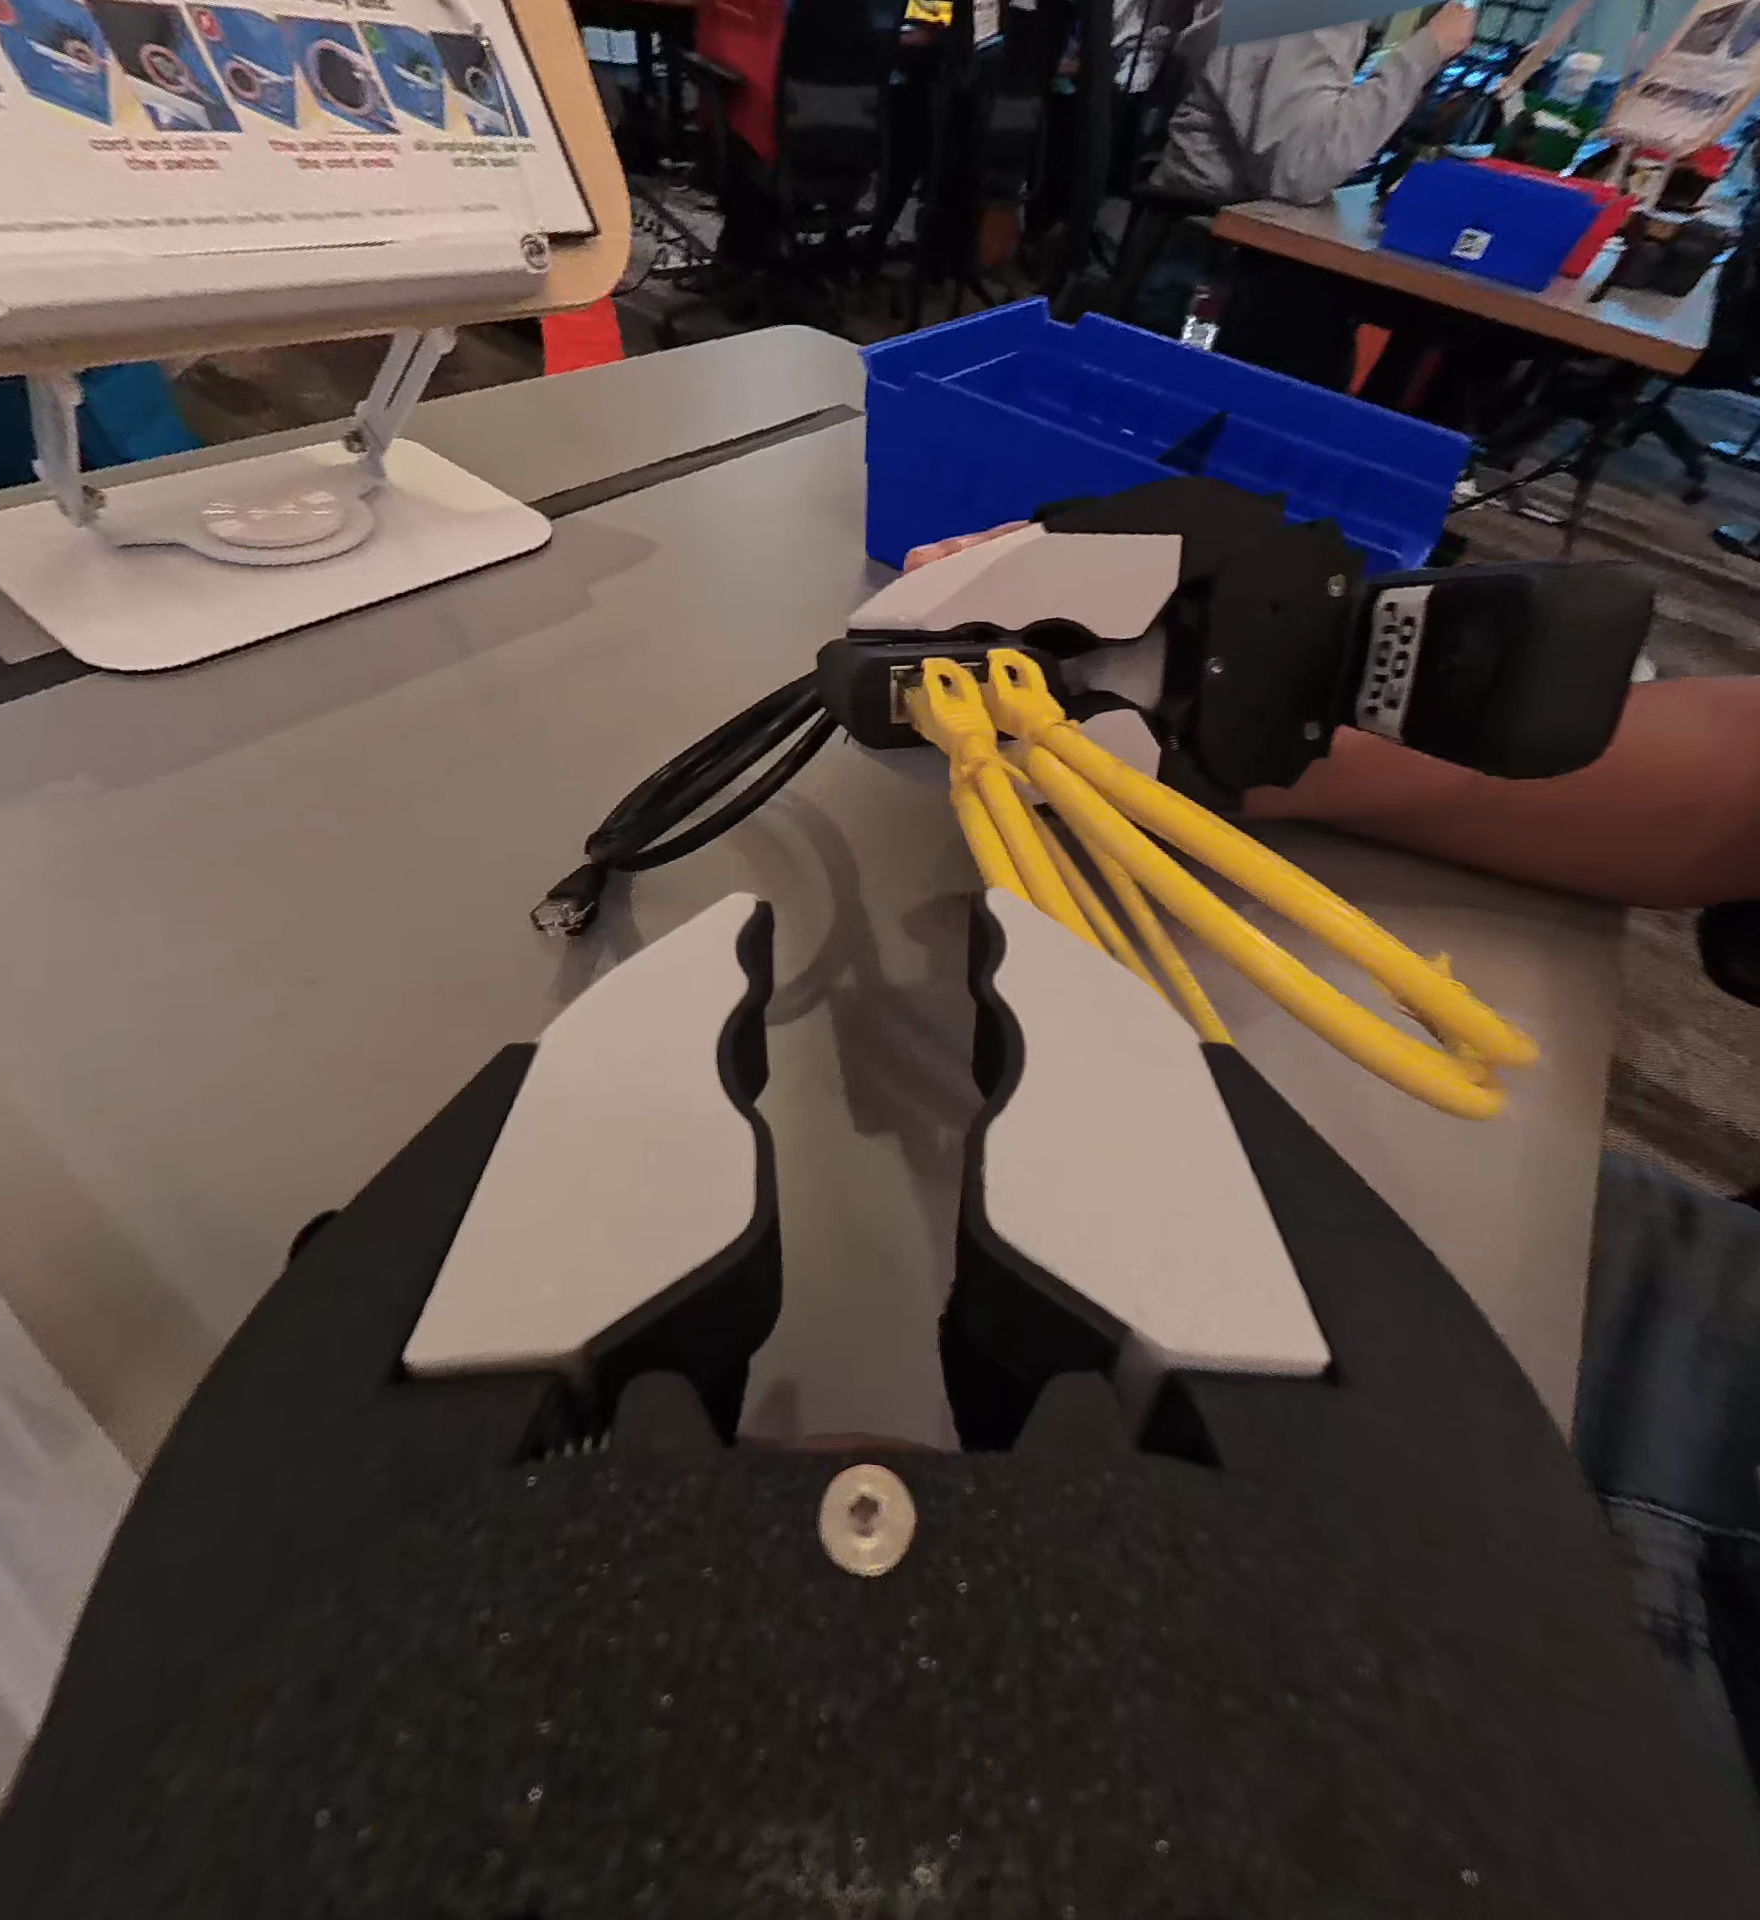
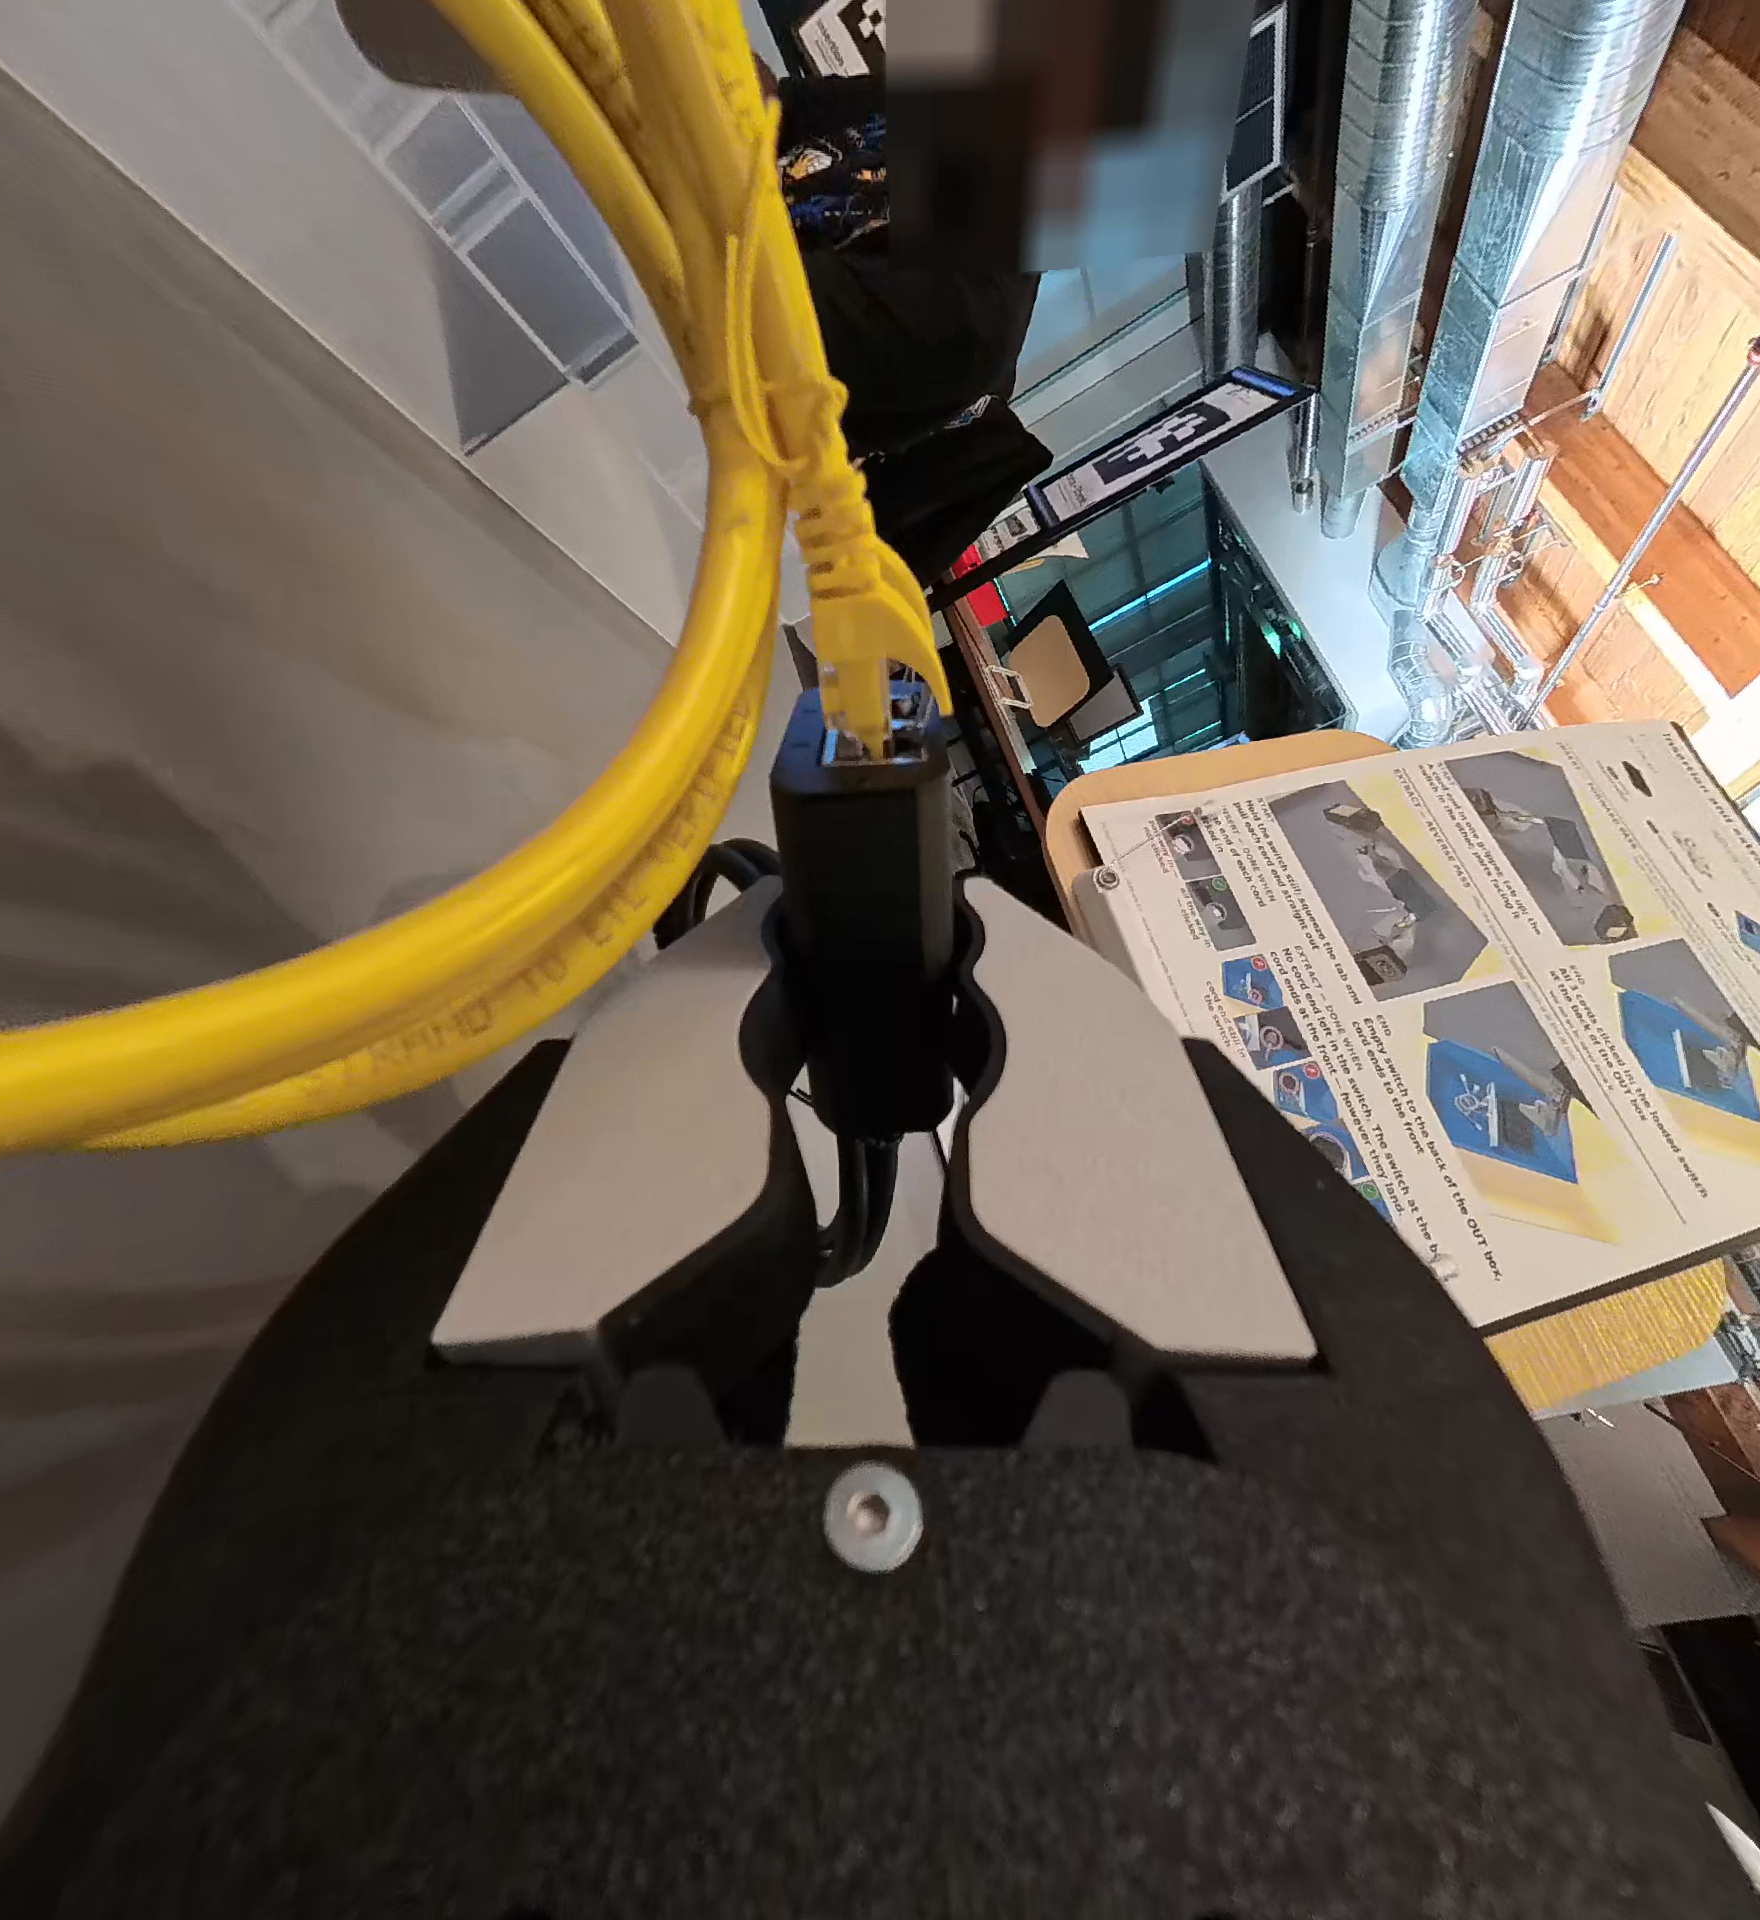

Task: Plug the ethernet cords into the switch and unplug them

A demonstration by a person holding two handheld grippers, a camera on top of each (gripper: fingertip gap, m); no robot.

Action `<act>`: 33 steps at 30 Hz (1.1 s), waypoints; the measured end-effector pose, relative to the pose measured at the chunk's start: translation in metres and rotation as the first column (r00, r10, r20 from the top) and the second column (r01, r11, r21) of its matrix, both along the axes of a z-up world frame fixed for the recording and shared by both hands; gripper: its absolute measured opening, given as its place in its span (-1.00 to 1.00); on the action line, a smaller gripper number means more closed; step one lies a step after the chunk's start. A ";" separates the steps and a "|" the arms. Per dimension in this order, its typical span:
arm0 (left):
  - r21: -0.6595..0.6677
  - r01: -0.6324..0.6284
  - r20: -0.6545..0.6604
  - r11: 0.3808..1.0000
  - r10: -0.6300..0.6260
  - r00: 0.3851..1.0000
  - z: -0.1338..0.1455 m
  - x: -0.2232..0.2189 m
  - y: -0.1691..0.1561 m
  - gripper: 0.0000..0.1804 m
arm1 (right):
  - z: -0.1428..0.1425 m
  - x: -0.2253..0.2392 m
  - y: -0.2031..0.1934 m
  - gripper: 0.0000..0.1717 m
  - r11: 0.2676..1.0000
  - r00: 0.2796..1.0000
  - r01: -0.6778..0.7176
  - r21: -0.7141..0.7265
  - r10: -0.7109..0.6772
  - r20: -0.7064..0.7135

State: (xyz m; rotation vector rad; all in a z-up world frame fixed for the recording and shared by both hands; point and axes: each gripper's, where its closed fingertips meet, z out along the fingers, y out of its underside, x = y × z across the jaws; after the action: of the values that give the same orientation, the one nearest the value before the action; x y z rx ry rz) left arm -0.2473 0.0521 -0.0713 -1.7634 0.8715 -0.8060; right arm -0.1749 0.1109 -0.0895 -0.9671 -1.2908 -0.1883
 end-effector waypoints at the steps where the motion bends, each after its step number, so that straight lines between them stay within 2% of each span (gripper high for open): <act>1: -0.001 0.011 0.010 1.000 -0.011 1.000 0.002 0.000 -0.001 -0.60 | 0.000 0.001 0.001 -0.72 1.000 1.000 0.001 0.000 -0.001 0.000; 5: -0.013 0.087 0.060 0.996 -0.086 0.994 0.012 0.001 -0.012 -0.48 | 0.000 0.003 0.004 -0.72 1.000 1.000 0.014 -0.005 -0.014 -0.003; 8: -0.020 0.084 -0.020 0.996 -0.085 0.996 -0.001 0.005 -0.013 -0.37 | 0.000 0.004 0.005 -0.72 1.000 1.000 0.015 -0.016 -0.016 -0.010; 15: 0.029 0.069 -0.119 0.997 -0.065 0.991 -0.009 0.019 -0.016 -0.49 | -0.002 0.002 0.005 -0.72 1.000 1.000 0.015 -0.026 -0.015 -0.002; 21: 0.063 0.018 -0.108 0.998 -0.011 0.994 -0.001 0.022 -0.010 -0.70 | -0.004 -0.001 0.002 -0.72 1.000 1.000 0.006 -0.028 -0.006 0.003; 26: 0.049 0.002 -0.093 0.999 0.003 0.996 -0.001 0.022 -0.007 -0.71 | -0.004 -0.002 0.002 -0.72 0.999 1.000 0.013 -0.036 -0.012 0.003; 33: -0.054 -0.031 -0.029 0.998 0.030 0.999 0.002 0.024 -0.005 -0.69 | -0.001 0.001 0.004 -0.72 0.999 0.999 0.045 -0.017 -0.045 0.006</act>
State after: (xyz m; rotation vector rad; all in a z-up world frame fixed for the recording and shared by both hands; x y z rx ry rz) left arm -0.2229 0.0470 -0.0697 -1.8357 0.8463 -0.7933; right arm -0.1735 0.1153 -0.0910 -1.0112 -1.2783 -0.2152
